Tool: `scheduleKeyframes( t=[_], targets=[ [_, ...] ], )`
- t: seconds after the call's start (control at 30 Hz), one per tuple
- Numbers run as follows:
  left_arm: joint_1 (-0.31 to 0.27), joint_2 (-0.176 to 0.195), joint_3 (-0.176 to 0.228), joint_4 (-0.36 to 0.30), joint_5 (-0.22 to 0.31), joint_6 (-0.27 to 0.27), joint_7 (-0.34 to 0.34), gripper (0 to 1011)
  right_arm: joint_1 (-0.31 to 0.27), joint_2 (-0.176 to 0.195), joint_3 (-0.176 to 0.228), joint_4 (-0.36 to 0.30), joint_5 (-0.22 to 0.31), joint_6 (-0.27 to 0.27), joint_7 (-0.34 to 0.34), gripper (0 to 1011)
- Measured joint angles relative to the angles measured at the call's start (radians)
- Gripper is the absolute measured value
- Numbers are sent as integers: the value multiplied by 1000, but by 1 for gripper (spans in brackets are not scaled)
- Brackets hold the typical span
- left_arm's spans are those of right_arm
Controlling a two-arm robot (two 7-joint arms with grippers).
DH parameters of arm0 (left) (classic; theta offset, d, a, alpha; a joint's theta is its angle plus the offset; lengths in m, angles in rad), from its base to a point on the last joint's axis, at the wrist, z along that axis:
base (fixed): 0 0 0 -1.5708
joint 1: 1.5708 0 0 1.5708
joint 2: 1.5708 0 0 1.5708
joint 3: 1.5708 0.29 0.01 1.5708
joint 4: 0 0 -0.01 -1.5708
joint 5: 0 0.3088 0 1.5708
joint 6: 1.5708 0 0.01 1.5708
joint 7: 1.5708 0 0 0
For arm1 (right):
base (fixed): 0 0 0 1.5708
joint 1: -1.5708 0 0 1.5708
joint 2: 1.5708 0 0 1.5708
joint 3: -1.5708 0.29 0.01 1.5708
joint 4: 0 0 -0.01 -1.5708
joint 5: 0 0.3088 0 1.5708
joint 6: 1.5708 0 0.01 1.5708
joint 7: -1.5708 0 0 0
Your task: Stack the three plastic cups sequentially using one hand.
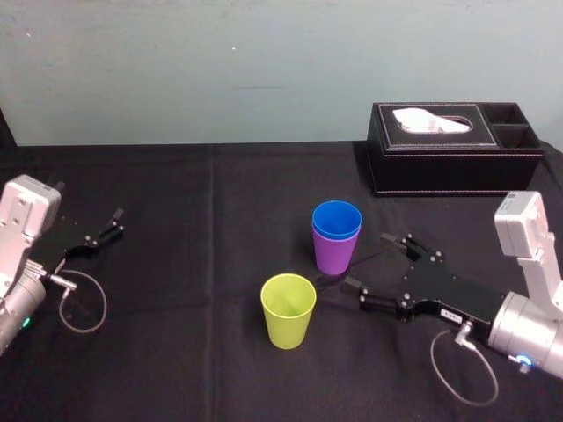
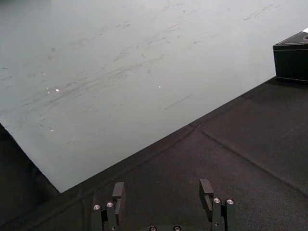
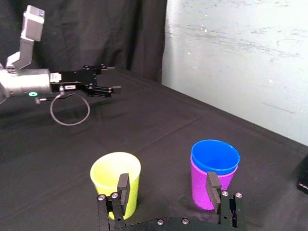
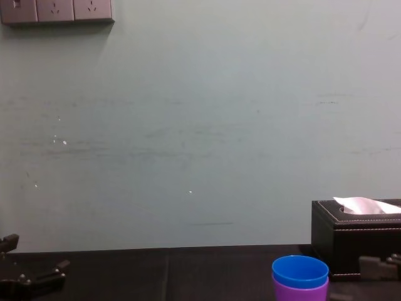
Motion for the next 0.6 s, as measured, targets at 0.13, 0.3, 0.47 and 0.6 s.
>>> scheduleKeyframes(
  t=[0.13,0.3,0.47,0.6],
  targets=[
    [0,0,0,0,0,0,0,1010,-22,13,-4,-2,12,-22,15,1003],
    [0,0,0,0,0,0,0,1010,-31,19,-21,4,6,-40,26,1003],
    [0,0,0,0,0,0,0,1010,-25,12,-50,27,-13,-47,31,1003],
    [0,0,0,0,0,0,0,1010,-15,0,-70,47,-33,-47,29,1003]
  ],
)
